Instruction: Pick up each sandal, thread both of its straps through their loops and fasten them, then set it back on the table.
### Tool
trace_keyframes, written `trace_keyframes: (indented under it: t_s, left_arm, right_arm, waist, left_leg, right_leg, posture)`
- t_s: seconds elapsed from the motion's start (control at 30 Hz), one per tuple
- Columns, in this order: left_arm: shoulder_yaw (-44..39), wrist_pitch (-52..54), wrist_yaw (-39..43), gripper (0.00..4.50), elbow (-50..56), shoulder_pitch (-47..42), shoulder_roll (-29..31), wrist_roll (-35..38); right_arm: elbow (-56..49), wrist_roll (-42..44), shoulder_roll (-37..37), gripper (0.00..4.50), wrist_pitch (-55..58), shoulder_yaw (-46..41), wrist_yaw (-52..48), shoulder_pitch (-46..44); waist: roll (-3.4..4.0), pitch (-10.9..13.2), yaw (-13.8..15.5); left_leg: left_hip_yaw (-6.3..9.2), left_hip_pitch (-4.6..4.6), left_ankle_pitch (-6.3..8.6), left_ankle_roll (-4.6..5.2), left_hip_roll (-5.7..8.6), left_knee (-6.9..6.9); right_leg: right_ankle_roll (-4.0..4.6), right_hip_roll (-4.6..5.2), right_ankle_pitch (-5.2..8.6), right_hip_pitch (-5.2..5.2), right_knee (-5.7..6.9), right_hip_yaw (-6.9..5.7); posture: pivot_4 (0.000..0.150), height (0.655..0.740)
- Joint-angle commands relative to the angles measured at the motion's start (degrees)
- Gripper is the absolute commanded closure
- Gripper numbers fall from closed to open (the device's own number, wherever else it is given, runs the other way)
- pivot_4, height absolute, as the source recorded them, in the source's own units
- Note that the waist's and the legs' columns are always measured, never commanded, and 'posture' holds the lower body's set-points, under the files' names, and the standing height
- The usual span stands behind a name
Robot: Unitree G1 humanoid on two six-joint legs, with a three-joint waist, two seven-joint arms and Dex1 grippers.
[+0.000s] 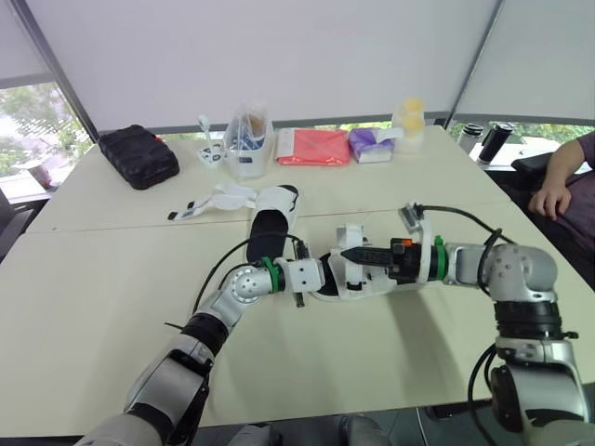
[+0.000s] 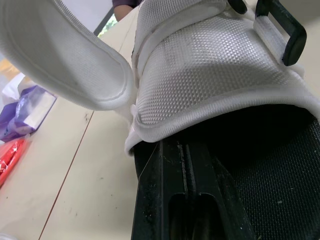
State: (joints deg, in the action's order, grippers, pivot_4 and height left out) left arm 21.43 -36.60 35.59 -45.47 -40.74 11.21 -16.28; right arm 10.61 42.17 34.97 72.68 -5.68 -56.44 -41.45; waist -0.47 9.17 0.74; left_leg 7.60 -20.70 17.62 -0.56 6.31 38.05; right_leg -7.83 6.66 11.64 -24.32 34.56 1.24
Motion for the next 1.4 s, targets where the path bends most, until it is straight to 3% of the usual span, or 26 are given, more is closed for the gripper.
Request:
trace_keyframes:
  t_s: [0.03, 0.27, 0.57, 0.77, 0.97, 1.4]
  left_arm:
    - [2.3, 0.8, 0.5, 4.50, -1.9, 2.3, -0.1, -1.9]
    - [2.4, 1.0, 0.2, 4.50, -1.7, 2.5, 0.0, -2.1]
    - [2.5, 1.2, 0.2, 4.50, -1.1, 3.1, 0.4, -2.1]
    - [2.6, 1.2, 0.2, 4.50, -1.4, 2.8, 0.0, -2.1]
    - [2.6, 1.4, 0.3, 4.50, -1.1, 3.0, 0.4, -2.2]
    - [2.6, 1.7, 0.2, 4.50, -0.1, 3.7, 0.7, -2.1]
  right_arm:
    - [3.4, -3.1, 2.2, 4.46, -5.0, 4.8, -4.9, -3.4]
    - [9.8, -5.7, 2.0, 4.46, -7.4, 9.5, -9.8, -6.9]
    - [10.0, -6.9, 1.5, 4.46, -7.1, 11.9, -12.0, -5.9]
    - [14.7, -12.1, 0.8, 4.46, -16.3, 14.6, -15.4, -7.8]
    - [20.1, -7.6, 0.2, 4.46, -8.9, 10.9, -21.0, -14.0]
    - [22.6, -12.9, -1.0, 4.46, -13.4, 14.9, -23.4, -13.2]
  waist:
    - [0.00, 0.0, 0.0]
    - [0.00, 0.0, 0.0]
    - [0.00, 0.0, 0.0]
    - [0.01, 0.0, 0.0]
    - [0.03, 0.0, 0.0]
    - [0.05, 0.0, 0.0]
  left_leg:
    - [0.00, 0.00, 0.00, 0.00, 0.00, 0.00]
    - [0.01, -0.04, 0.00, 0.01, 0.00, 0.00]
    - [0.03, -0.09, 0.02, 0.02, 0.00, 0.00]
    - [0.02, -0.08, 0.02, 0.02, 0.00, 0.00]
    - [0.02, -0.09, 0.01, 0.01, 0.00, 0.00]
    - [0.05, -0.29, -0.01, -0.03, 0.01, 0.00]
  right_leg:
    - [0.00, 0.00, 0.00, 0.00, -0.01, -0.01]
    - [-0.01, 0.01, 0.00, 0.00, -0.07, -0.01]
    - [-0.01, 0.01, 0.00, -0.03, -0.11, -0.01]
    - [-0.01, 0.01, 0.00, -0.04, -0.11, -0.02]
    - [0.00, 0.01, -0.01, -0.07, -0.09, -0.01]
    - [0.01, 0.01, -0.01, -0.24, -0.14, -0.03]
  posture:
    - [0.150, 0.7400]
    - [0.150, 0.7400]
    - [0.150, 0.7400]
    - [0.150, 0.7400]
    - [0.150, 0.7400]
    - [0.150, 0.7400]
